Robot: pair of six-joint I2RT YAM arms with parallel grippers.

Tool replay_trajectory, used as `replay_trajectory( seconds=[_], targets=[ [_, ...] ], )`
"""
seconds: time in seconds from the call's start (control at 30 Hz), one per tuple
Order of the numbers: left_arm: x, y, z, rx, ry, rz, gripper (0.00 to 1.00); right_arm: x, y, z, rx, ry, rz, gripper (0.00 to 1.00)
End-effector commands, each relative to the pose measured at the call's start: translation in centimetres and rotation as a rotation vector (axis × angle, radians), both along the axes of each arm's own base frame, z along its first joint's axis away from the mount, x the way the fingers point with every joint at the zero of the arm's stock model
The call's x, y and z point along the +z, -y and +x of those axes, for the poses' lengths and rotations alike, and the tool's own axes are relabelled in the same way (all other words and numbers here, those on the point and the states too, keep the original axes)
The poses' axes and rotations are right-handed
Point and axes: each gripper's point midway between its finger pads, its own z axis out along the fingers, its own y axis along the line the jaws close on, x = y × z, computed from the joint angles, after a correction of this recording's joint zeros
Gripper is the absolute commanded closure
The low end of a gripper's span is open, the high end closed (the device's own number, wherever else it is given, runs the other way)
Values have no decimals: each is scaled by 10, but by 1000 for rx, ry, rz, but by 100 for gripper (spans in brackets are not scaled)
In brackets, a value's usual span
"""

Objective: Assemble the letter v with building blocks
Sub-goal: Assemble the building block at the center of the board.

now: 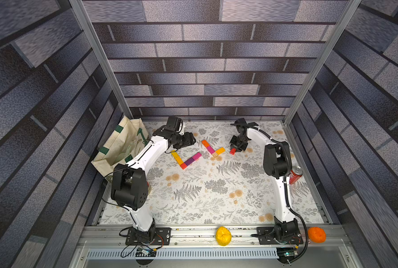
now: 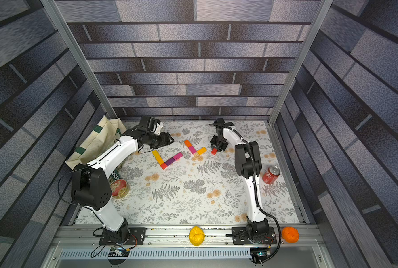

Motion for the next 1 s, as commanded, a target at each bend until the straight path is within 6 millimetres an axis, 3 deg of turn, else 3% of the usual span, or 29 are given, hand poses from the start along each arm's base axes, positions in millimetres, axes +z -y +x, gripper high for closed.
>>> replay_trajectory(
  seconds=[0.0,0.4,0.97],
  targets=[
    [10,-3,-8,-15,15,-11,31,-24,-5,-10,-16,-82,-12,75],
    [4,-5,-10,-7,-4,-14,32,-24,-12,4,-134,-75,22,78],
    [0,-7,-11,-1,-14,-24,32,-32,-22,8,-248,-88,42,81]
  ],
)
